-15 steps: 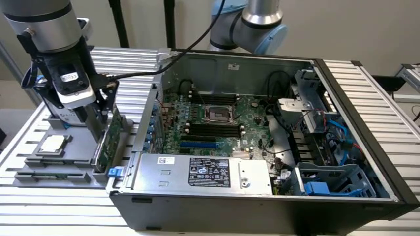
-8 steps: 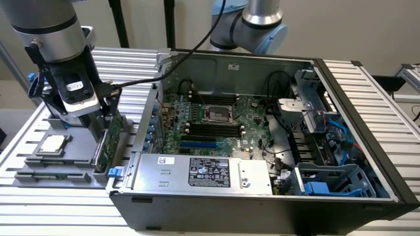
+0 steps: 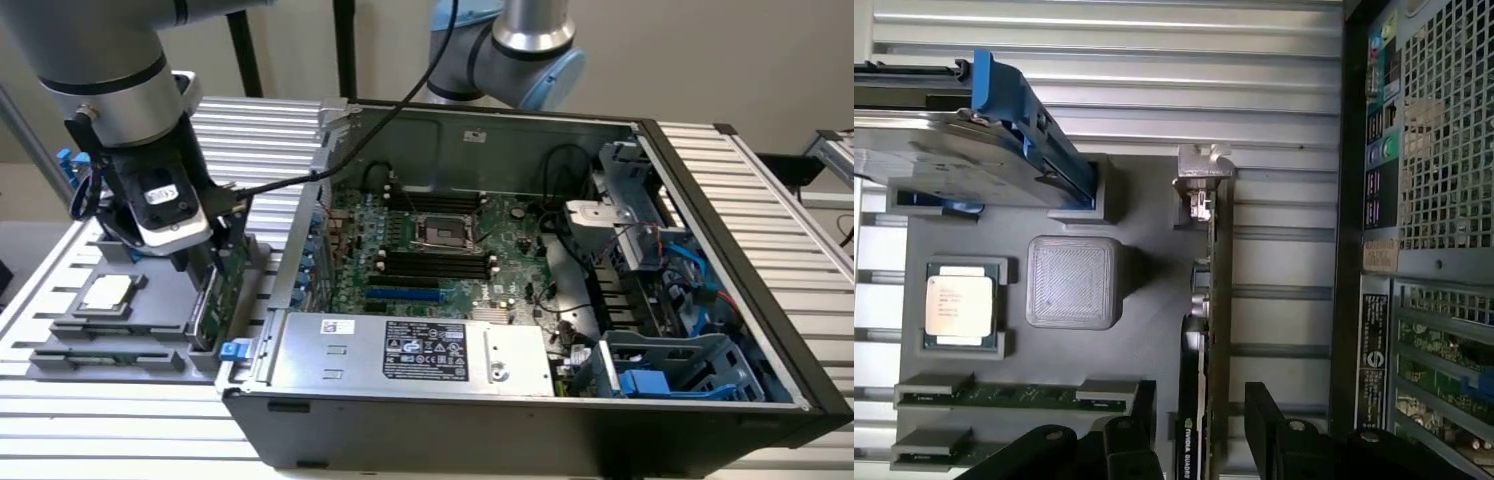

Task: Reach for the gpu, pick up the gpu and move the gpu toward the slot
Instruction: 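Pick up the gpu and move the gpu toward the slot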

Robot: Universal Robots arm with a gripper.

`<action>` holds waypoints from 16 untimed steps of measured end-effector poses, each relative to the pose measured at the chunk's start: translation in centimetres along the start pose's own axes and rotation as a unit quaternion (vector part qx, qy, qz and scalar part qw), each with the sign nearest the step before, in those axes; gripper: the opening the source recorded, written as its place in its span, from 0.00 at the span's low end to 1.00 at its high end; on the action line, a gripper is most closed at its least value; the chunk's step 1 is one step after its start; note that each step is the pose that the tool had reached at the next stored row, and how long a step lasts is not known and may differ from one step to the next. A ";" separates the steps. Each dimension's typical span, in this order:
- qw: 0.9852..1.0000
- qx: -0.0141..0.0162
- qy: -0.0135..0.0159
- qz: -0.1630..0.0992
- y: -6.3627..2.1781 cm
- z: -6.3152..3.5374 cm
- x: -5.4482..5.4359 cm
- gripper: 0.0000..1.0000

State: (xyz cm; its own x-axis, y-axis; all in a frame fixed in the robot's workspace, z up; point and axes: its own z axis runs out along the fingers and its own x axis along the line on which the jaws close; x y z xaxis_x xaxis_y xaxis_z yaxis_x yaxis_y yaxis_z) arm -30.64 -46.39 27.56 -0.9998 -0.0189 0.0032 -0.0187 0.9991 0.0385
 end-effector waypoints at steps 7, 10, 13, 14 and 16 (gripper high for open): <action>1.000 0.000 0.000 0.000 -0.08 1.28 0.0 0.48; 1.000 0.000 0.000 0.000 -0.10 1.82 0.0 0.48; 1.000 0.000 0.000 0.000 -0.11 2.36 0.1 0.48; 1.000 0.000 0.000 0.000 -0.12 2.55 0.2 0.48; 1.000 0.000 0.000 0.000 -0.13 2.91 0.3 0.48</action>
State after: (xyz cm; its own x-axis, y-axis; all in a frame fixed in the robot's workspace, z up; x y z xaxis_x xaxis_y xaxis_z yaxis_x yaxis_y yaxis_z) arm -30.98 -46.42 24.64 -0.9998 -0.0191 0.0028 -0.0189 0.9991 0.0386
